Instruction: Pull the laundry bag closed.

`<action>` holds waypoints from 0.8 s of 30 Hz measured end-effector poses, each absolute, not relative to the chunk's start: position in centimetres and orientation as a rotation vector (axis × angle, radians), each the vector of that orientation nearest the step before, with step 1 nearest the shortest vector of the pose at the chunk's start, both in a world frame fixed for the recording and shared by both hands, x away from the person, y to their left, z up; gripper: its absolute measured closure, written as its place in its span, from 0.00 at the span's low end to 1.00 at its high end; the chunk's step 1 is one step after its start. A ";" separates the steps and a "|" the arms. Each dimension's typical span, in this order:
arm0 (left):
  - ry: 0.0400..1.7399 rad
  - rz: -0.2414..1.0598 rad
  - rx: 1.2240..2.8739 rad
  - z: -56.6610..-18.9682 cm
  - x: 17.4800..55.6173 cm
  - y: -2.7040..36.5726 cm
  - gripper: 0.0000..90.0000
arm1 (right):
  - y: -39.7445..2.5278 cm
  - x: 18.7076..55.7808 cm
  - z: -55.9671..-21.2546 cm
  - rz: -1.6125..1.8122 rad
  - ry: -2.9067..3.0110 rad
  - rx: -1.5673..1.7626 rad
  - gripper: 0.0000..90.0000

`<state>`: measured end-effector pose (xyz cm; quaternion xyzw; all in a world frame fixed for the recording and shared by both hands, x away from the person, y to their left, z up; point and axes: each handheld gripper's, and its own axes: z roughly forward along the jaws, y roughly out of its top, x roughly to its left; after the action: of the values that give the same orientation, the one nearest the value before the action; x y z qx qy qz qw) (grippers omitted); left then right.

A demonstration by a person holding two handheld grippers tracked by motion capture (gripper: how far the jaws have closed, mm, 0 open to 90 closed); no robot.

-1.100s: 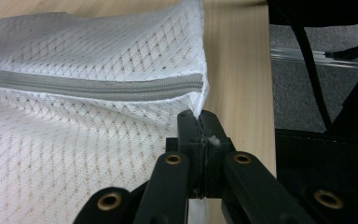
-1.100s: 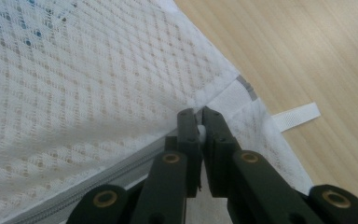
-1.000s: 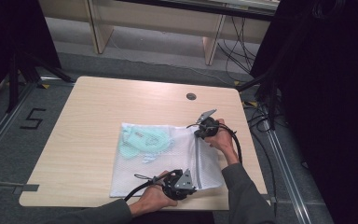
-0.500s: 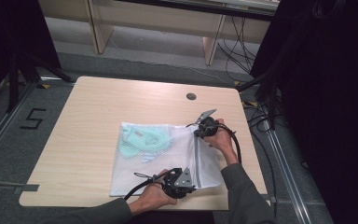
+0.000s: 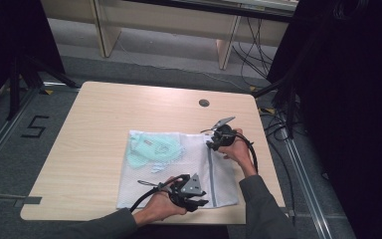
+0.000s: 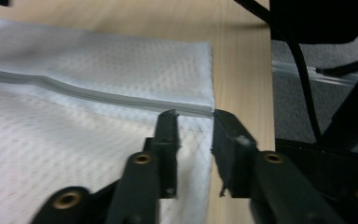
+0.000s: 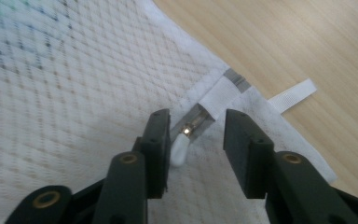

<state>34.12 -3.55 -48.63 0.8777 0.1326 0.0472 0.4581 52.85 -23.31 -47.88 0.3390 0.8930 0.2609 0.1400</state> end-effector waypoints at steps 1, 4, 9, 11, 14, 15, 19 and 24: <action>0.335 0.126 2.149 -48.4 34.2 -3.2 0.74 | -23.4 52.7 -47.7 0.769 2.569 0.987 0.63; 0.363 0.146 2.122 -47.5 34.6 -1.8 0.71 | -23.6 52.1 -46.7 0.792 2.538 0.996 0.58; 0.434 0.188 2.092 -46.5 35.1 0.9 0.64 | -23.8 50.8 -45.8 0.863 2.492 1.042 0.52; 0.476 0.211 2.074 -46.3 35.3 2.1 0.61 | -23.8 50.1 -45.7 0.896 2.481 1.054 0.49; 0.526 0.229 2.064 -45.9 35.7 3.5 0.56 | -23.9 49.1 -45.2 0.907 2.468 1.089 0.45; 0.527 0.239 2.070 -45.8 35.8 4.0 0.55 | -24.0 48.9 -45.2 0.916 2.468 1.085 0.45; 0.592 0.284 2.063 -45.9 36.1 5.5 0.46 | -24.2 47.6 -44.9 0.941 2.450 1.110 0.43; 0.667 0.312 2.062 -46.1 36.6 7.2 0.39 | -24.3 46.1 -44.7 0.971 2.467 1.046 0.42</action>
<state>36.63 7.21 -46.10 0.8370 0.2708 0.1266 0.4584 46.11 -24.34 -44.65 0.3632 0.8564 0.3371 0.1453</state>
